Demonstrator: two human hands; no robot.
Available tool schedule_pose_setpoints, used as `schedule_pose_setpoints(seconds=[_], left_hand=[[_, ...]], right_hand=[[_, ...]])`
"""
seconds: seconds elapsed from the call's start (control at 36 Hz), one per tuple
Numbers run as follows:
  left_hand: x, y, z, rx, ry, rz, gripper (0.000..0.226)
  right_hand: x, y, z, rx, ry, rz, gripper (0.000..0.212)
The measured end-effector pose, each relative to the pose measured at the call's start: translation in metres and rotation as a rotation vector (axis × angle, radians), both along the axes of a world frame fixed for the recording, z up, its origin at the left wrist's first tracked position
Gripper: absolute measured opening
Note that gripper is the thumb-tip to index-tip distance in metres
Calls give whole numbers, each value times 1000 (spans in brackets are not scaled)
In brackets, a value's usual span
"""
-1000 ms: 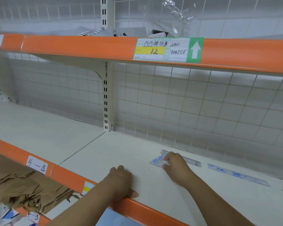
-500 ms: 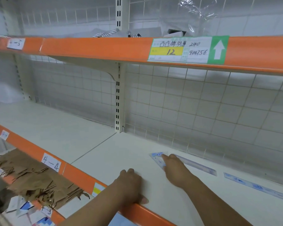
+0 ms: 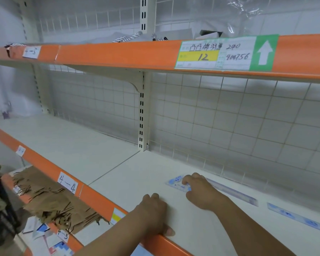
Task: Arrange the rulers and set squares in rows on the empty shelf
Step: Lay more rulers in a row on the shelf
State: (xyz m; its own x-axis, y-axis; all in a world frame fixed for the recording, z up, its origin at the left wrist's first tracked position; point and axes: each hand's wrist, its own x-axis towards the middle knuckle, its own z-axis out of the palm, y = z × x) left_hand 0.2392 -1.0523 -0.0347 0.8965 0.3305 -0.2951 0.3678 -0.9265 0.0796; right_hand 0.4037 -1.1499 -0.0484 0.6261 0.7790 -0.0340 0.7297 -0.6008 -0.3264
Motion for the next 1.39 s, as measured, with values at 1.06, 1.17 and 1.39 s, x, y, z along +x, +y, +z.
schedule_pose_setpoints(seconds=[1.06,1.17,1.39], left_hand=[[-1,0,1,3,-11,8,62],[2,0,3,20,-22,10,65],[23,-39,-4,-11,-114,-97,53]], right_hand=[[-29,-41,3,38,-174,-75,44],[-32,-75,7,19,-152,-111,37],[-38,-145,12,-16,-103,-272,35]])
